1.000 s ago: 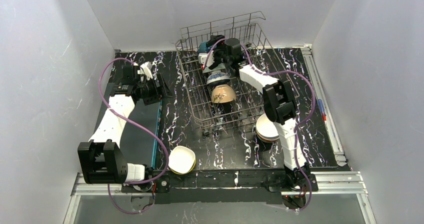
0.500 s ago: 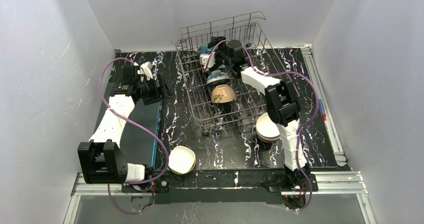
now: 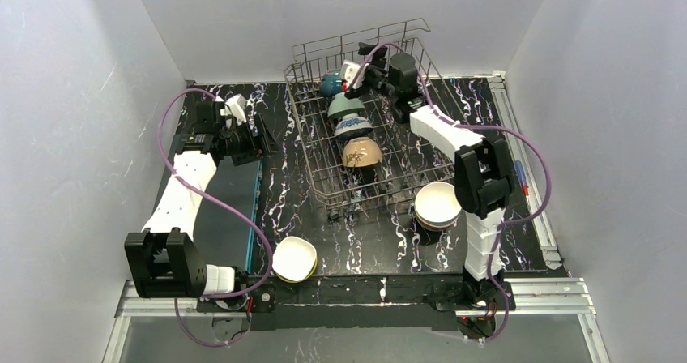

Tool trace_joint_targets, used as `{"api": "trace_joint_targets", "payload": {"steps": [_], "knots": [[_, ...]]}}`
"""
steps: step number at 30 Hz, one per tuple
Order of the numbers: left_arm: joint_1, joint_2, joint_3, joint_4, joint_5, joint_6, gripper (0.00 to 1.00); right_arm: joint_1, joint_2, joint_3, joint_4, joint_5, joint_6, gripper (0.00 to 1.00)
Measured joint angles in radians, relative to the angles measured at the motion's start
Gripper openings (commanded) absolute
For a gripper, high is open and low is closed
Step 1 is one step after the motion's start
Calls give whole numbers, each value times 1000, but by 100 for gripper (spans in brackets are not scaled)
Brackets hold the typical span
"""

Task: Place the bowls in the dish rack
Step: Turn the bowl upside down on the dish rack.

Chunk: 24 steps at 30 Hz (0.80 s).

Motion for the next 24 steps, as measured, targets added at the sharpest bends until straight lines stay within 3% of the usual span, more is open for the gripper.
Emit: {"api": "trace_joint_targets", "payload": {"steps": [7,14,19,24], "knots": [[0,-30,24,10,81,-45,74,-10,-191,-233,142,17,417,99],[0,-125,-19,24,156,-103,65,-9,-417,-541,243,85,944,99],[-2,-203,-77,-16,204,-131,63,-11,-558,-671,189,150,1196,99],[-23,-343,-150,-65,219,-172,62,-20,-679,-692,21,192,1320,99]]}}
